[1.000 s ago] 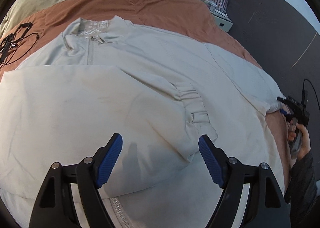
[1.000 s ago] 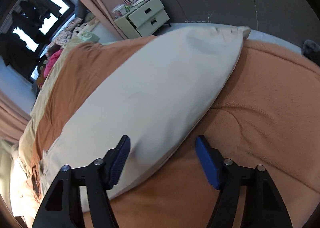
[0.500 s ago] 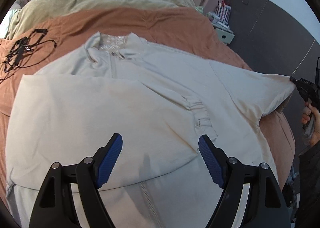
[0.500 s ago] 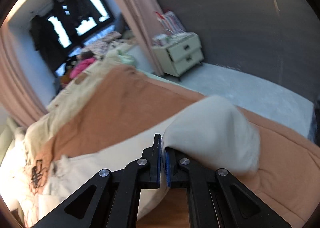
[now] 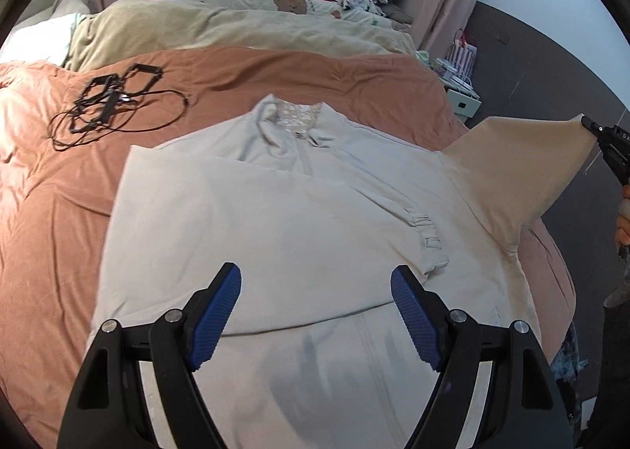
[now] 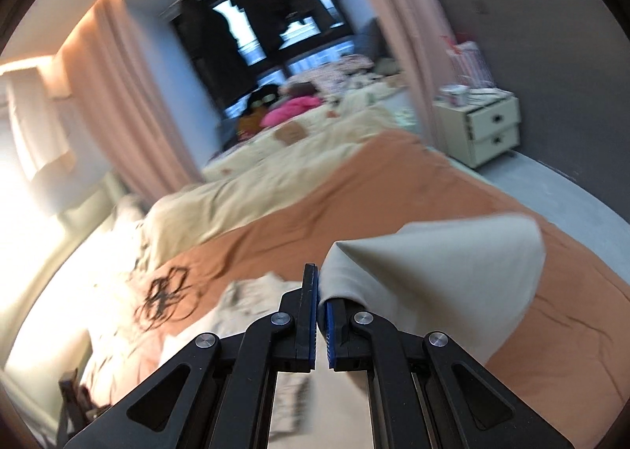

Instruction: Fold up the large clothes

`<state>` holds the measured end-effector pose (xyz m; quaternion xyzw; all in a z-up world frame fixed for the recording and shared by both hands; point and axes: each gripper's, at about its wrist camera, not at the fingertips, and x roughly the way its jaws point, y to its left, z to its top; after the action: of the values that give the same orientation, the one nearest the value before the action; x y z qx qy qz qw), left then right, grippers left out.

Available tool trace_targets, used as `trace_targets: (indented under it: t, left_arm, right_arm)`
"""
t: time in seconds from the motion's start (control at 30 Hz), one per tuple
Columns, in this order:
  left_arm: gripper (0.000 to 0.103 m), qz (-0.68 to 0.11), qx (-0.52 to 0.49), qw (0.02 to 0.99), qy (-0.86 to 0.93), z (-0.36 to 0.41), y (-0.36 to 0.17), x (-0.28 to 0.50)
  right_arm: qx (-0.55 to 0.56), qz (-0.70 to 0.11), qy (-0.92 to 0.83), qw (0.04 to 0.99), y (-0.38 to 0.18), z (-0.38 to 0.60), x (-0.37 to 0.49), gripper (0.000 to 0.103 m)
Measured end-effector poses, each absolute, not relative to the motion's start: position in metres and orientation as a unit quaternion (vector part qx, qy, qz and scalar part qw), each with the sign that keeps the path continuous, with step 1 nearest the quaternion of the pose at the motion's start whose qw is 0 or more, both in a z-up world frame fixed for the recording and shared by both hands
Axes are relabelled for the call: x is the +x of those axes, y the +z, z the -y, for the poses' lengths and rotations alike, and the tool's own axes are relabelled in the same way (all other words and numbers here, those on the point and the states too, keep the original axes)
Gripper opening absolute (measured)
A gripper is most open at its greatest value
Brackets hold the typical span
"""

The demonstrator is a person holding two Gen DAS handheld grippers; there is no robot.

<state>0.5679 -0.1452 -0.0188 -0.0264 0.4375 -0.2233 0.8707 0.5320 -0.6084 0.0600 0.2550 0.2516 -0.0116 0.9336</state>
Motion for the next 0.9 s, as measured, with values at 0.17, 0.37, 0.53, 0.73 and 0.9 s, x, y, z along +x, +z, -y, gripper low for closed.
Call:
trace_targets:
  t: [0.17,0.37,0.53,0.73,0.9]
  left_arm:
    - [0.080,-0.431,-0.045,0.877,-0.209,0.100,-0.013,0.559]
    - [0.080,-0.425,-0.070,0.885,-0.178,0.045,-0.015,0.551]
    - [0.080,-0.433,-0.095,0.882,-0.161,0.015,-0.029,0.551]
    - [0.080,-0.444,-0.098,0.877,-0.156,0.005,-0.043,0.551]
    - [0.087,-0.438,-0.102,0.876,-0.174,0.018,-0.043,0.554]
  right_arm:
    - [0.223,-0.273,0.022,0.935,0.063,0.537,0.550,0.005]
    - [0.196,-0.321,0.045,0.925,0.023,0.486,0.568,0.005]
    - [0.191,-0.374,0.057,0.906,-0.035,0.441,0.581,0.005]
    - [0.217,-0.439,0.083,0.868,-0.092,0.400,0.585,0.050]
    - [0.200,-0.436,0.091,0.873,-0.104,0.382,0.561,0.079]
